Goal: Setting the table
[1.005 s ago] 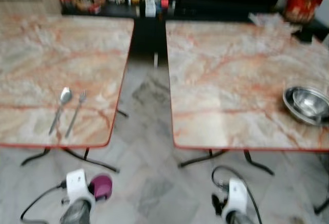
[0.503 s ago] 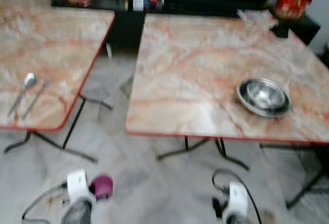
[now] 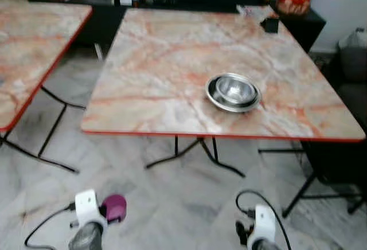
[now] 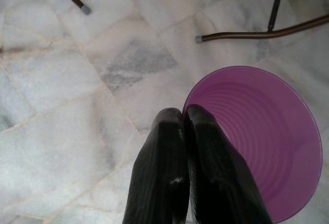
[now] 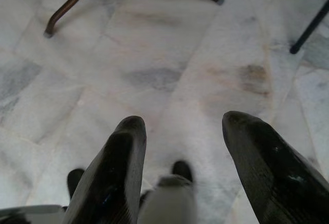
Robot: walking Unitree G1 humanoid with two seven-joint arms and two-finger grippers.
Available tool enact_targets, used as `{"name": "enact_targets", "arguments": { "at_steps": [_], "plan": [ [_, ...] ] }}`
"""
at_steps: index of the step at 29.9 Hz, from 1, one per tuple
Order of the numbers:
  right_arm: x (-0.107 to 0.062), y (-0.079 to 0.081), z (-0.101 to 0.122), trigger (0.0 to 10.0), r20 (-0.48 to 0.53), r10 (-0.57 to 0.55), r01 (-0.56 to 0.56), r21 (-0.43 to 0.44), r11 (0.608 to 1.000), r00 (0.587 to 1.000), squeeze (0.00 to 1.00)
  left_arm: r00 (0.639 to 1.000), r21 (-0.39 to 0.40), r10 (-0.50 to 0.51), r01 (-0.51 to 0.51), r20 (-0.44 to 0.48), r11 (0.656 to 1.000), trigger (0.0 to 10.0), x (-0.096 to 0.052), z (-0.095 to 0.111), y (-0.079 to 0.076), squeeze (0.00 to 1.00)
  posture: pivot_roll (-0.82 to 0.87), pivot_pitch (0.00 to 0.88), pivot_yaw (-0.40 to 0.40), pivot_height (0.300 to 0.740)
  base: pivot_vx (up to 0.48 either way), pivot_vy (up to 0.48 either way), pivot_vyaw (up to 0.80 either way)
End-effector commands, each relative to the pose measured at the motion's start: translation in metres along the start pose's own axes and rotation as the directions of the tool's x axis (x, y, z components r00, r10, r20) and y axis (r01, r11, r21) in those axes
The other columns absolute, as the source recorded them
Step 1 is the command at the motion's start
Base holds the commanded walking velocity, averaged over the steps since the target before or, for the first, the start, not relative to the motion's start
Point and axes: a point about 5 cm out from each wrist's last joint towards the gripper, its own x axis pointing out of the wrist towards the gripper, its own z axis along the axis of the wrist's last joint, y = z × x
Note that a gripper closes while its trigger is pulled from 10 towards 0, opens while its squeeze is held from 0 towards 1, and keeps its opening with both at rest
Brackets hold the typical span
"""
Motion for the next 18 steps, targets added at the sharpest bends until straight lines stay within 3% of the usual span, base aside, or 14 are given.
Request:
{"name": "enact_targets", "arguments": {
  "at_steps": [1, 10, 15, 18],
  "plan": [
    [-0.002, -0.01, -0.001, 10.0, -0.005, -0.027, 0.027, -0.001, 1.0, 1.0, 0.0, 1.0, -0.009, -0.017, 0.017, -0.007, 1.0, 10.0, 0.0, -0.003, -0.007, 0.0, 0.03, 0.113, -0.037, 0.74, 0.0, 0.0, 0.0],
    [-0.001, -0.009, 0.001, 10.0, 0.003, -0.019, 0.019, -0.007, 1.0, 1.0, 0.0, 0.998, 0.034, -0.061, 0.06, 0.013, 0.998, 10.0, 0.0, -0.001, -0.014, 0.0, 0.04, 0.113, -0.04, 0.74, 0.0, 0.0, 0.0],
    [-0.001, -0.009, 0.001, 10.0, 0.001, -0.014, 0.014, -0.012, 1.0, 1.0, 0.0, 0.991, 0.046, -0.067, 0.062, 0.118, 0.997, 10.0, 0.001, 0.013, -0.015, 0.0, 0.05, 0.119, -0.048, 0.74, 0.0, 0.0, 0.0],
    [-0.001, -0.009, 0.001, 10.0, -0.001, -0.01, 0.01, -0.018, 1.0, 1.0, 0.0, 0.971, 0.044, 0.001, -0.011, 0.24, 0.999, 10.0, 0.0, 0.031, -0.009, 0.0, 0.06, 0.123, -0.051, 0.74, 0.0, 0.0, 0.0]
  ]
}}
